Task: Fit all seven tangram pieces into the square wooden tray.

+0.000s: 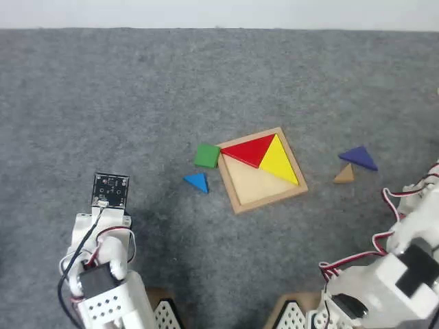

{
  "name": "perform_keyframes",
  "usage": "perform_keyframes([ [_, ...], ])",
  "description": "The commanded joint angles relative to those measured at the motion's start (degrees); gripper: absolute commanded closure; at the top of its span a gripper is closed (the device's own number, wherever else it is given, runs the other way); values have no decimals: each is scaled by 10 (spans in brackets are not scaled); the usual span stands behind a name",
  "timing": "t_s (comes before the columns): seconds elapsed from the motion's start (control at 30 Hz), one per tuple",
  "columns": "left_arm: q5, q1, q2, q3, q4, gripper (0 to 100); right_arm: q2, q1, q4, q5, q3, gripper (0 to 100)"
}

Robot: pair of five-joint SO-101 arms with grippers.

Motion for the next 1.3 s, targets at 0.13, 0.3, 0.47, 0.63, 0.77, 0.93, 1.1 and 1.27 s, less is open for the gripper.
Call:
perform_keyframes([
  [0.13,-5,-1,-3,-4,-13,867,-6,2,-16,-25,-11,775],
  [0.3,-5,-1,-3,-4,-13,867,-3,-32,-19,-24,5,775],
  [0.47,-5,-1,-3,-4,-13,867,1,-56,-20,-27,28,775],
  [0.63,-5,-1,-3,-4,-13,867,1,-51,-20,-49,30,775],
  [0.77,-5,-1,-3,-4,-13,867,1,-51,-20,-52,31,775],
  [0.93,-5,-1,-3,-4,-13,867,-4,-39,-15,-55,31,811],
  [1.1,-5,-1,-3,-4,-13,867,-5,-58,-7,-63,31,817],
  [1.27,-5,-1,-3,-4,-13,867,7,-66,-33,-63,31,817],
])
